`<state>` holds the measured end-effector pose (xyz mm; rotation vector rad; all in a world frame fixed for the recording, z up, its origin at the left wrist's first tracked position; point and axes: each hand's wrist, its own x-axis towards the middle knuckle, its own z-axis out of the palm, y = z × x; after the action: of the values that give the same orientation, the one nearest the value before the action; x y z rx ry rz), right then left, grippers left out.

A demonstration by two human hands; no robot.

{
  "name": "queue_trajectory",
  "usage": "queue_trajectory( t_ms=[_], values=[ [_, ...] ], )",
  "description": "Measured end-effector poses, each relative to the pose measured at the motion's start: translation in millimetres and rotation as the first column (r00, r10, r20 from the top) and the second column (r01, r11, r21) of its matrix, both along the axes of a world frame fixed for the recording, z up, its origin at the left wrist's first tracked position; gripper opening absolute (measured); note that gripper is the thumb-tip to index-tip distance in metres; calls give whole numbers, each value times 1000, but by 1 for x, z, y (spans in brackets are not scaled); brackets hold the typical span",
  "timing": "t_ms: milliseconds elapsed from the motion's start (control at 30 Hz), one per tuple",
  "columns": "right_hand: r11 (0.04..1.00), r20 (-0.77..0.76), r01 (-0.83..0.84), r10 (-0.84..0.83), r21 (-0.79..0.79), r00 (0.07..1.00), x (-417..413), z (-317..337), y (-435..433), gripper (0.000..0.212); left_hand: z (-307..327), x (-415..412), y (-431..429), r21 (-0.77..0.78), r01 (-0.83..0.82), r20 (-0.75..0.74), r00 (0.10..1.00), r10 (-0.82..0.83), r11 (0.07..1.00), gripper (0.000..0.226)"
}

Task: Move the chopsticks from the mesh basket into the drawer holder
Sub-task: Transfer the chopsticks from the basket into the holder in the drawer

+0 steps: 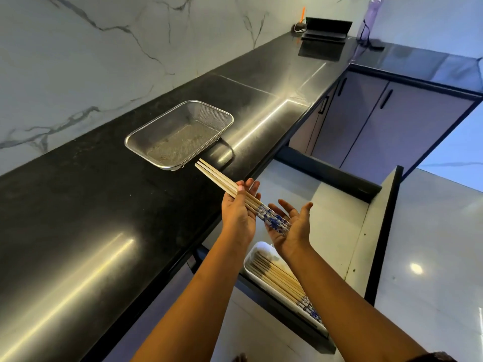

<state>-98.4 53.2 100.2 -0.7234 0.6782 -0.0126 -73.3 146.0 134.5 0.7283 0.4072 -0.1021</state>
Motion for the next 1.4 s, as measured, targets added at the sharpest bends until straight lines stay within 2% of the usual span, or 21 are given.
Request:
queue_trajectory(
  t_ms=[433,500,567,633,733,800,900,967,1033,1133,1200,1300,1400],
  values=[
    [995,-51,55,-60,-85,997,9,-7,-8,61,-9,13,-7,-2,76,10,997,-76,997,14],
    [990,-62,34,-43,-133,997,8,-7,-18,57,-9,15,-8,-19,88,9,996,-88,996,14],
    [966,-80,-57,38,-252,996,6,-5,-29,50,-10,14,-7,-21,94,7,996,-94,995,13],
    [863,-133,-223,182,-453,974,6,-2,-38,40,-13,11,-7,-10,111,3,994,-111,994,14],
    [547,-195,-416,417,-726,888,6,6,-48,28,-15,1,-9,29,130,5,991,-130,991,15],
    [357,-224,-442,512,-823,829,10,13,-51,21,-18,-5,-11,70,152,3,988,-152,986,17],
    [206,-232,-432,605,-878,761,17,27,-49,22,-25,-21,-19,103,195,-29,981,-193,975,17],
    [134,-258,-453,667,-881,699,23,36,-48,29,-29,-31,-25,115,223,-35,975,-221,968,14],
    [75,-310,-515,722,-854,619,25,43,-45,27,-31,-42,-31,128,244,-24,970,-243,961,15],
    [11,-375,-606,776,-795,506,19,48,-42,25,-31,-57,-41,132,259,-37,966,-256,957,15],
    [-21,-395,-624,791,-781,468,14,46,-43,30,-32,-64,-48,133,250,-50,968,-245,959,18],
    [7,-364,-625,808,-781,463,7,43,-52,31,-37,-72,-55,148,249,-21,968,-248,957,25],
    [49,-335,-676,841,-735,425,2,41,-65,22,-45,-81,-64,219,264,-18,964,-267,939,27]
  ],
)
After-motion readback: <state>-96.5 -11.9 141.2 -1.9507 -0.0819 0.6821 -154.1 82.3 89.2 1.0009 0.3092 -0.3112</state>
